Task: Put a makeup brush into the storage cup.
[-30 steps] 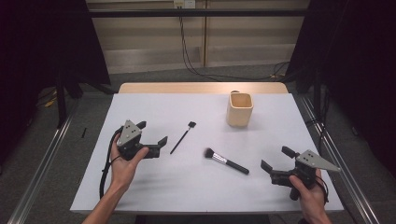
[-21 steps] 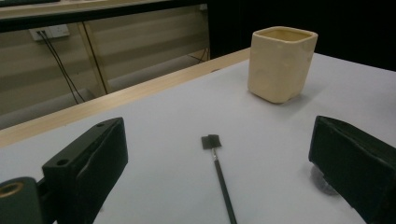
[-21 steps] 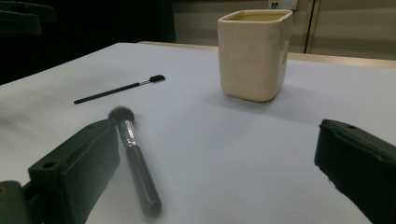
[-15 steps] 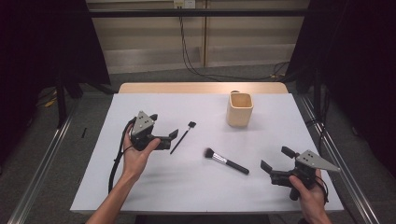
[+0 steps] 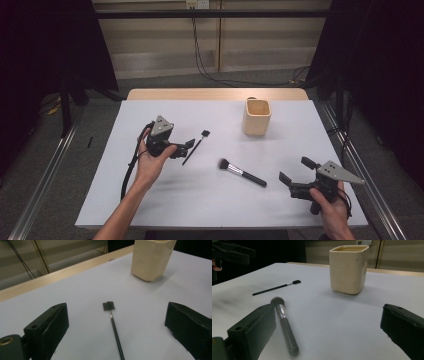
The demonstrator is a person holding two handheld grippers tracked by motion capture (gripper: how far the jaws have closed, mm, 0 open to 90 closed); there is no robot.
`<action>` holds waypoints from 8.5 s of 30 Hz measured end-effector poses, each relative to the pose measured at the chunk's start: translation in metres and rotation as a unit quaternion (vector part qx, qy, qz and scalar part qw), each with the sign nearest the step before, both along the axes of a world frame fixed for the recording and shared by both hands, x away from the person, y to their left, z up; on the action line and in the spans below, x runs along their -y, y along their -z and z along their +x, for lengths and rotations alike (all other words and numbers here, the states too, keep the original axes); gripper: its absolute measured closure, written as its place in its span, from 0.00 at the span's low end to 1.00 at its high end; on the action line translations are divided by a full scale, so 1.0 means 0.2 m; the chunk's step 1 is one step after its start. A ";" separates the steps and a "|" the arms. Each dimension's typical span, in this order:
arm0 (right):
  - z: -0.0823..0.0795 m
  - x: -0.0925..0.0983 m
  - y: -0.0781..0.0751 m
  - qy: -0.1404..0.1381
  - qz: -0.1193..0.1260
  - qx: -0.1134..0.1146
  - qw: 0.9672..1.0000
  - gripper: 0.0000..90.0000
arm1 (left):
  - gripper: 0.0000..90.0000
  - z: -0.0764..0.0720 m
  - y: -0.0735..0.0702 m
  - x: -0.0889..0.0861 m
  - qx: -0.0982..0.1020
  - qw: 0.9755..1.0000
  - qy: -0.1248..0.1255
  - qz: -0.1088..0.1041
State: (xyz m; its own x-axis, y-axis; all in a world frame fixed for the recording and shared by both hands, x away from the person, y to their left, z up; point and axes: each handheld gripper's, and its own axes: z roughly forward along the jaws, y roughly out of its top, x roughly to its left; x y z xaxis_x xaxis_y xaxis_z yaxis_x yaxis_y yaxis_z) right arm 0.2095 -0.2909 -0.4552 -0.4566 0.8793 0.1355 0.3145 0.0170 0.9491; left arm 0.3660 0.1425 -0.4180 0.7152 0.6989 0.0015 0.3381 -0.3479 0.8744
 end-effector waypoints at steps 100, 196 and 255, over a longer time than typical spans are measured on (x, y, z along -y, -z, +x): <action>0.01 -0.01 0.01 -0.017 -0.012 -0.015 1.000 0.00 | 0.96 0.25 0.15 0.24 -0.367 0.890 0.018 0.268; 0.05 -0.17 -0.02 -0.103 -0.013 0.014 0.995 0.00 | 0.96 -0.18 0.08 -0.05 -0.047 0.996 0.065 -0.041; 0.50 -0.77 -0.17 -0.254 0.056 -0.017 0.965 0.65 | 0.95 -0.37 0.18 0.10 -0.058 0.986 0.135 -0.072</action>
State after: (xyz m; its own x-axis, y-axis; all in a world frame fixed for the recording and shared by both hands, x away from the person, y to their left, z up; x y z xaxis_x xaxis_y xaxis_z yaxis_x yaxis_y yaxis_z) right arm 0.3096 -0.1371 -0.4204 -0.8189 0.5219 0.2388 0.3231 0.0752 0.9434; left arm 0.2925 0.1217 -0.4543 0.8653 0.4692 -0.1761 0.3503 -0.3150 0.8821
